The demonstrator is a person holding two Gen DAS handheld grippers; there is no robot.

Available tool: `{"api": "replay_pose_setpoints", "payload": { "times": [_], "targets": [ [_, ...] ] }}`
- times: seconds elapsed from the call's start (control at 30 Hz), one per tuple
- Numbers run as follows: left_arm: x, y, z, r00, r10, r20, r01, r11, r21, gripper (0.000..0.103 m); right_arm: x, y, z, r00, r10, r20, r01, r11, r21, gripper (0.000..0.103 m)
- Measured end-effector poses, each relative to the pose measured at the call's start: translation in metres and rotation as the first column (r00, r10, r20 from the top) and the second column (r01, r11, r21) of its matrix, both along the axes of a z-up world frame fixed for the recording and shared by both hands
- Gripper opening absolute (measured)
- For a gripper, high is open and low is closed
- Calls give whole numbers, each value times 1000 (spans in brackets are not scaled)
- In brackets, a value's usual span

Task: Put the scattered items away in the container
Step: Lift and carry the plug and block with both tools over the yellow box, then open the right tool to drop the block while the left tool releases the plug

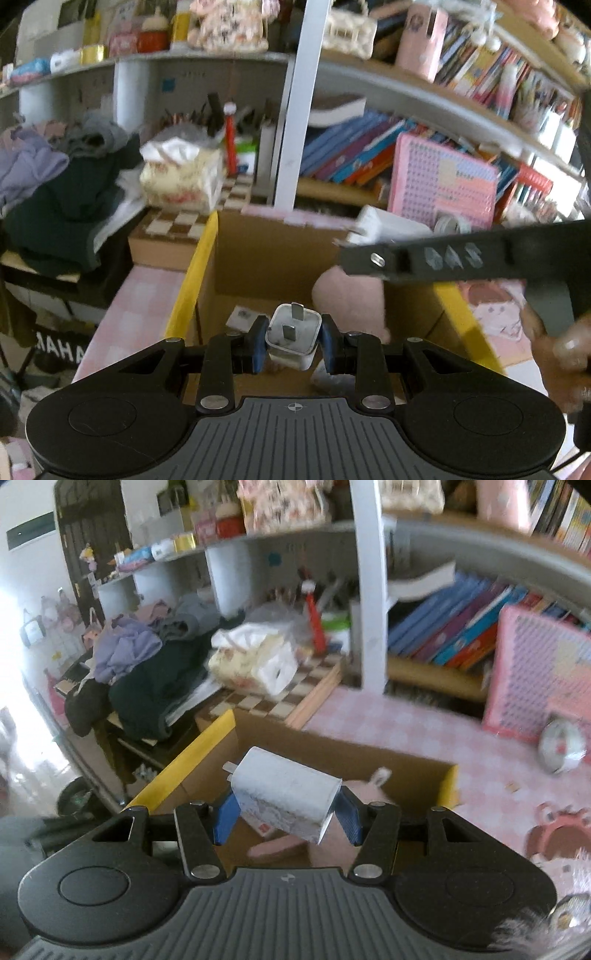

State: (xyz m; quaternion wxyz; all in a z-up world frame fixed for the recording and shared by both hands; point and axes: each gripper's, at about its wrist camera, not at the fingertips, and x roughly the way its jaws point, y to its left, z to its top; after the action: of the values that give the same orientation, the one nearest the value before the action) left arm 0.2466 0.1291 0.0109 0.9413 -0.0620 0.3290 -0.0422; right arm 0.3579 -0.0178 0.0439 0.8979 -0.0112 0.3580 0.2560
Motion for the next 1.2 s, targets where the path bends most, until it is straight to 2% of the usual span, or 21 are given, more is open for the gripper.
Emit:
{"api": "replay_pose_setpoints", "payload": {
  "times": [0.1, 0.37, 0.6, 0.87, 1.0, 1.2],
  "targets": [
    [10, -2, -8, 999, -10, -46, 10, 1000, 5, 28, 22, 18, -11, 998, 26, -62, -28, 999, -20, 54],
    [29, -8, -22, 991, -22, -133, 26, 999, 25, 28, 77, 54, -41, 985, 17, -170, -31, 996, -82, 53],
    [36, -9, -28, 982, -28, -186, 30, 1000, 7, 28, 97, 68, -65, 971, 11, -241, -42, 991, -123, 53],
    [40, -10, -35, 978, -38, -206, 41, 999, 10, 28, 98, 67, -72, 972, 5, -233, -34, 992, -123, 54],
    [38, -10, -31, 984, -10, -180, 15, 1000, 27, 29, 93, 63, -64, 978, 13, -207, -32, 996, -87, 60],
    [30, -12, -16, 992, -9, -126, 12, 1000, 24, 30, 79, 56, -48, 984, 13, -176, -25, 997, -69, 60]
  ]
}}
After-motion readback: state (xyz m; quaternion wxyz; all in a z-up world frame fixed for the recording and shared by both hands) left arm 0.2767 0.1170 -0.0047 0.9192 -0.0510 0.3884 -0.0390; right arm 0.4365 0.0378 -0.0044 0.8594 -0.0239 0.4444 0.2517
